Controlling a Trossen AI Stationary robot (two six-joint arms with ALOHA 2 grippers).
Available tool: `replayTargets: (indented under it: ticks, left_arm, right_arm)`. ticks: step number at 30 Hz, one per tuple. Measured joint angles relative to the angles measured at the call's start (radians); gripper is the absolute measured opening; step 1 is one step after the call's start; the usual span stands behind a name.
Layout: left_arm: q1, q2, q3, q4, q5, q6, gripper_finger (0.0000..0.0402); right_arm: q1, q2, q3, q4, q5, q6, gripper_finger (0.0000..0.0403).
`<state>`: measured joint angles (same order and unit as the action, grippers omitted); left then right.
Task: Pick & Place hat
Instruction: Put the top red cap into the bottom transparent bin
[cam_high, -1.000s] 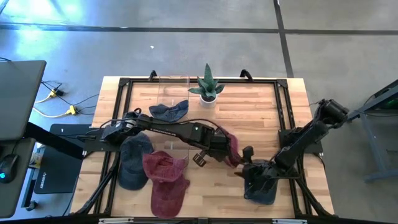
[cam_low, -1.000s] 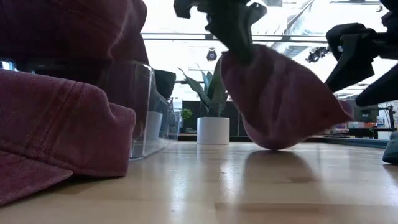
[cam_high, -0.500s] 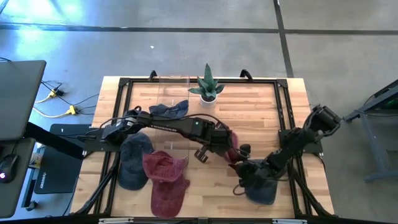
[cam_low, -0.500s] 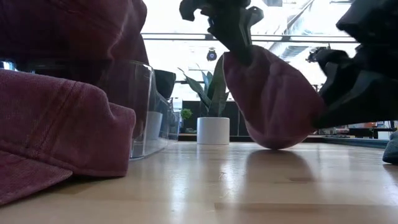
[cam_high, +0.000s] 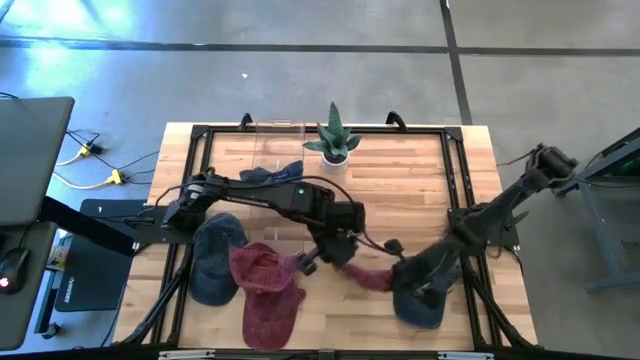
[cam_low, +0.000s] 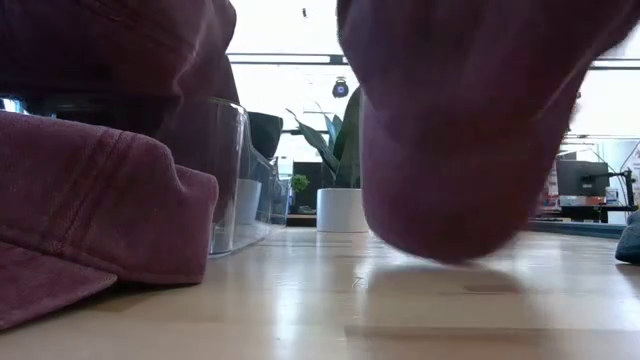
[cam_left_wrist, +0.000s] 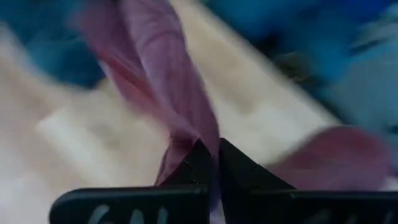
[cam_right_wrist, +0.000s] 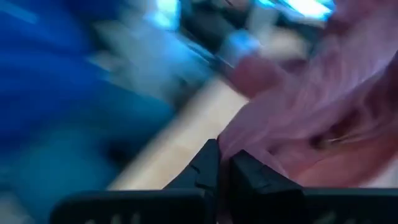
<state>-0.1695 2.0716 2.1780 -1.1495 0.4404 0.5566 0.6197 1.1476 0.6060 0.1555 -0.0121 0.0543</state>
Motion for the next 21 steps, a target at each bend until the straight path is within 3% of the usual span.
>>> replayTargets:
  ticks: [3, 6, 18, 21]
  left_arm:
    - [-0.002, -0.016, 0.008, 0.078, 0.233, 0.103, 0.0001]
    - [-0.001, -0.009, 0.003, 0.079, 0.371, 0.171, 0.0]
    - [0.023, 0.13, -0.003, 0.057, 0.497, 0.262, 0.0001]
    - [0.032, 0.151, -0.024, 0.123, 0.556, 0.288, 0.0001]
  right_arm:
    - [-0.055, -0.073, 0.002, 0.057, -0.268, -0.043, 0.0005]
    - [-0.088, -0.083, 0.004, 0.121, -0.379, -0.056, 0.0012]
    - [-0.104, 0.083, 0.0, 0.053, -0.476, -0.057, 0.0007]
    - [-0.107, 0.107, 0.0, 0.056, -0.475, -0.06, 0.001]
